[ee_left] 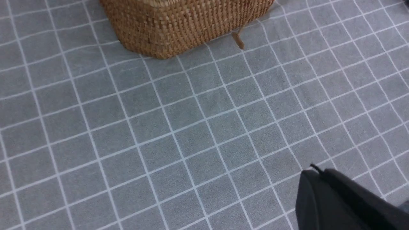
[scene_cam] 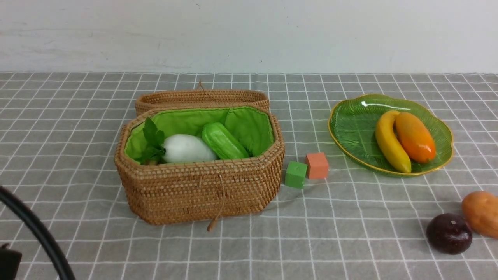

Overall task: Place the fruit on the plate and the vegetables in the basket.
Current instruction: Use the right arm to grab a mangosteen and put it into the right plate

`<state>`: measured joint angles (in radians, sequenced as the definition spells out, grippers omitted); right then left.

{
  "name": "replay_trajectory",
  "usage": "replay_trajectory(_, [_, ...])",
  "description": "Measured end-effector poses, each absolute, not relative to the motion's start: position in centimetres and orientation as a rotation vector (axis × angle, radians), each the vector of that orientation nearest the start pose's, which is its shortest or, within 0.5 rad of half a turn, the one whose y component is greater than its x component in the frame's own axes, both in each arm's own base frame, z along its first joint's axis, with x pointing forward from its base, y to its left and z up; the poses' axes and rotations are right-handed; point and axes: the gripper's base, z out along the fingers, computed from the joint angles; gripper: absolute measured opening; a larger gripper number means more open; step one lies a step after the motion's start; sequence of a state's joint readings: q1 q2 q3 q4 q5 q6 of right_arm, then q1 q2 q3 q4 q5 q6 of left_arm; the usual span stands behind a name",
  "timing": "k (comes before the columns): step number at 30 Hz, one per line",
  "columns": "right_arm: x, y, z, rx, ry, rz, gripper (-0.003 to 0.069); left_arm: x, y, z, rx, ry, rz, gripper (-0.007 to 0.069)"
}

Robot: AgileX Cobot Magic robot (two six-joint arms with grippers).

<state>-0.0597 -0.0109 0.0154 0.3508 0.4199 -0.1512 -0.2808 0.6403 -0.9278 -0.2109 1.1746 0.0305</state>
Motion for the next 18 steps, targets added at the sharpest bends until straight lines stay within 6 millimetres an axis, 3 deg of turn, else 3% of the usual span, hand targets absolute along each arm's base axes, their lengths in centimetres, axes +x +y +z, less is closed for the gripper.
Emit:
replay_trajectory(5, [5.16,0.97,17.32,0.121,1.883,0.209,0.0241,7.62,-4.01,35.90,0.367,2.390,-0.385,-0.0013])
replay_trajectory(18, [5.16,0.97,17.32,0.121,1.883,0.209,0.0241,8.13,-3.83,36.10,0.352,2.336,-0.346,-0.0013])
